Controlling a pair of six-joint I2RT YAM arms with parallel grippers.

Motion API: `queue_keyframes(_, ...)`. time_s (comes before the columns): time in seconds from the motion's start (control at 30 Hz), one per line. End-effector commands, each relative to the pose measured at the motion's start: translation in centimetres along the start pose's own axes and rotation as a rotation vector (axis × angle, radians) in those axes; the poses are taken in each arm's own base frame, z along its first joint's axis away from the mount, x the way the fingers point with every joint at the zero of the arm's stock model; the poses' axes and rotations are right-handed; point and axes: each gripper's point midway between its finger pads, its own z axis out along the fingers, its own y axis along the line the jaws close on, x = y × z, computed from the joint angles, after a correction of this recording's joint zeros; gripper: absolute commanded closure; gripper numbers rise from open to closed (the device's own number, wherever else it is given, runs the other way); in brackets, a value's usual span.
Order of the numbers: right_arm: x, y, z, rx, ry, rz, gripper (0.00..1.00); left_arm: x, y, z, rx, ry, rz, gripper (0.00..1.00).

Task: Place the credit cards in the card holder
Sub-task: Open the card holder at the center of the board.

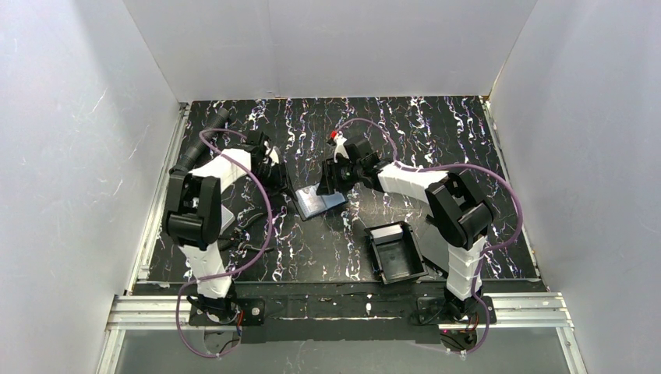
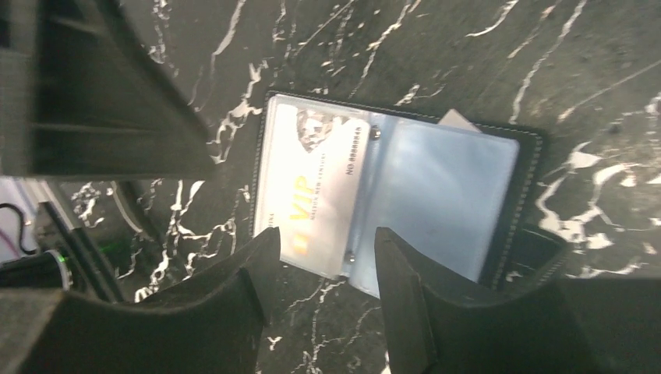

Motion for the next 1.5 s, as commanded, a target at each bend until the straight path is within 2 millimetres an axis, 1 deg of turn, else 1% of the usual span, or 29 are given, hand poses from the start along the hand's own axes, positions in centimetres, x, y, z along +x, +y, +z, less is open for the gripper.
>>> queue_keyframes(0.0,-1.7,-2.0,-0.6,0.107,-0.011,-0.058,0.42,-0.3,-5.5,-4.1,0.147,-0.083,0.086,0.56)
queue_keyframes(0.1,-1.8,-2.6,-0.5,0.118,-0.013,-0.044,0.42,0.0,-9.2,-2.3,0.232,-0.061,0.114,0.60)
queue_keyframes(0.2,-1.6,-3.7,-0.5,0.133,-0.009,0.016,0.51,-0.6,-11.3,0.3,0.286,-0.024,0.087,0.67)
queue_keyframes(0.27,-0.9,-4.0,-0.5,0.133,-0.018,0.051,0.55,-1.0,-11.0,1.7,0.281,-0.012,0.041,0.73)
queue_keyframes(0.3,-0.6,-4.2,-0.3,0.130,-0.023,0.061,0.57,-1.1,-10.4,2.4,0.263,-0.006,0.033,0.75)
queue_keyframes(0.4,1.2,-4.9,-0.6,0.168,0.025,0.066,0.59,-0.6,-8.4,3.1,0.166,0.018,0.051,0.76)
queue_keyframes(0.43,0.8,-4.7,-1.0,0.166,0.017,0.055,0.58,-0.4,-7.9,3.1,0.142,0.022,0.063,0.76)
queue_keyframes(0.47,0.1,-4.4,-1.7,0.179,0.012,0.035,0.58,-0.4,-7.7,2.7,0.125,0.019,0.074,0.75)
queue_keyframes(0.5,-0.7,-4.2,-2.8,0.207,0.010,0.010,0.56,-0.4,-7.9,2.0,0.128,0.003,0.094,0.74)
queue_keyframes(0.53,-2.0,-3.5,-3.9,0.219,-0.011,-0.017,0.51,-0.5,-8.3,1.3,0.136,-0.018,0.111,0.71)
queue_keyframes(0.6,-3.9,-2.6,-6.3,0.262,-0.032,-0.044,0.39,-0.8,-9.4,-0.6,0.164,-0.066,0.150,0.64)
queue_keyframes(0.63,-4.2,-2.1,-7.6,0.284,-0.017,-0.042,0.35,-0.8,-10.1,-1.6,0.184,-0.079,0.170,0.60)
queue_keyframes(0.67,-4.5,-2.1,-9.3,0.344,-0.005,-0.030,0.31,-0.7,-10.8,-2.6,0.205,-0.089,0.190,0.58)
queue_keyframes(0.77,-3.4,-1.0,-13.7,0.434,0.022,0.080,0.20,-0.3,-12.2,-4.1,0.269,-0.108,0.233,0.49)
queue_keyframes(0.83,-1.8,-0.4,-16.4,0.500,0.016,0.228,0.13,0.0,-12.7,-4.8,0.301,-0.110,0.253,0.46)
queue_keyframes(0.87,-1.2,0.5,-17.5,0.509,-0.004,0.299,0.11,0.2,-12.9,-5.1,0.310,-0.112,0.262,0.44)
queue_keyframes(0.9,-0.7,1.4,-18.6,0.516,-0.042,0.372,0.03,0.4,-13.0,-5.3,0.317,-0.120,0.273,0.42)
queue_keyframes(0.93,0.1,1.8,-19.8,0.550,-0.101,0.477,0.02,0.5,-13.1,-5.6,0.323,-0.131,0.284,0.40)
queue_keyframes(0.97,0.0,2.4,-21.2,0.570,-0.189,0.590,0.02,0.6,-13.1,-5.9,0.325,-0.144,0.293,0.39)
queue_keyframes(1.0,0.8,2.4,-22.3,0.584,-0.253,0.692,0.02,0.8,-13.1,-6.1,0.327,-0.154,0.304,0.38)
queue_keyframes(1.03,1.0,2.7,-23.6,0.583,-0.326,0.788,0.02,0.8,-13.0,-6.2,0.322,-0.166,0.312,0.37)
queue_keyframes(1.1,1.1,2.8,-26.0,0.599,-0.449,0.884,0.02,1.0,-13.0,-6.8,0.321,-0.187,0.327,0.37)
queue_keyframes(1.17,2.8,1.9,-27.3,0.701,-0.457,0.941,0.02,1.1,-13.1,-7.2,0.330,-0.200,0.332,0.37)
queue_keyframes(1.2,3.9,1.6,-27.3,0.734,-0.436,0.975,0.02,1.2,-13.1,-7.2,0.333,-0.204,0.332,0.37)
queue_keyframes(1.23,5.4,1.3,-27.1,0.768,-0.395,1.009,0.02,1.3,-13.1,-7.3,0.333,-0.209,0.334,0.36)
queue_keyframes(1.3,7.6,1.1,-26.4,0.785,-0.360,1.066,0.02,1.5,-12.9,-7.3,0.332,-0.205,0.329,0.35)
queue_keyframes(1.33,8.2,1.0,-26.2,0.773,-0.367,1.087,0.02,1.6,-13.0,-7.3,0.337,-0.205,0.333,0.35)
queue_keyframes(1.4,8.6,0.7,-25.9,0.746,-0.408,1.104,0.06,1.6,-13.0,-7.6,0.337,-0.216,0.338,0.35)
queue_keyframes(1.47,9.2,-0.1,-25.6,0.761,-0.437,1.113,0.07,1.6,-13.1,-7.9,0.341,-0.225,0.345,0.34)
